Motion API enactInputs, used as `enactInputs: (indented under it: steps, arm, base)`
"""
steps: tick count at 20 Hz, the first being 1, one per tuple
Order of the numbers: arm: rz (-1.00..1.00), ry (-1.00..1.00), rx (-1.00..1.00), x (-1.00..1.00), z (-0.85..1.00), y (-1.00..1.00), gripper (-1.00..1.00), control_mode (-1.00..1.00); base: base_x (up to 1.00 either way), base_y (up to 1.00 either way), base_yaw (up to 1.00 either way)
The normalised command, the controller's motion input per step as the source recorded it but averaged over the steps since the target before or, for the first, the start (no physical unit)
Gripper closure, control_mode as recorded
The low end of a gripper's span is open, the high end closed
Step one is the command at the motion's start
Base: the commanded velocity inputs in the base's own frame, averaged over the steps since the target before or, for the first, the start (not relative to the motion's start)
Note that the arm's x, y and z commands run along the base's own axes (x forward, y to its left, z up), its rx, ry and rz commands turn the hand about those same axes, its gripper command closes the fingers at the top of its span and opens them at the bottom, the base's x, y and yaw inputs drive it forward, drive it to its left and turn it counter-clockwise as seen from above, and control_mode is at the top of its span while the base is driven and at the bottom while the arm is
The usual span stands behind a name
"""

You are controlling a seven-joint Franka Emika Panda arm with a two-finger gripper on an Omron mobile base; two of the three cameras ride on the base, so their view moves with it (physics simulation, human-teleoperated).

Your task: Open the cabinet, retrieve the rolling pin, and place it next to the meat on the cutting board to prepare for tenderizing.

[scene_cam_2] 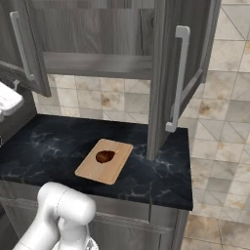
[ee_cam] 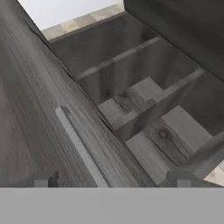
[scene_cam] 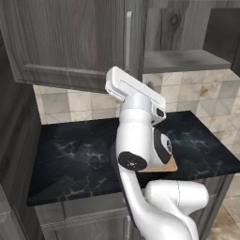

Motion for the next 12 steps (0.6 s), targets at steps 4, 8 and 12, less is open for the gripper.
enactInputs:
  steps: [4, 8, 12]
  arm:
    - [0.07, -0.04, 0.3, -0.14, 0.05, -0.52, -1.0, -1.0]
    - [0.11, -0.07, 0.28, -0.12, 0.0, -0.53, -1.0, -1.0]
    - [0.14, -0.09, 0.25, -0.02, 0.0, -0.57, -1.0, -1.0]
  base:
    - [0.0, 0.0, 0.0]
    - [0.0, 0.0, 0.0]
    - [0.0, 0.0, 0.0]
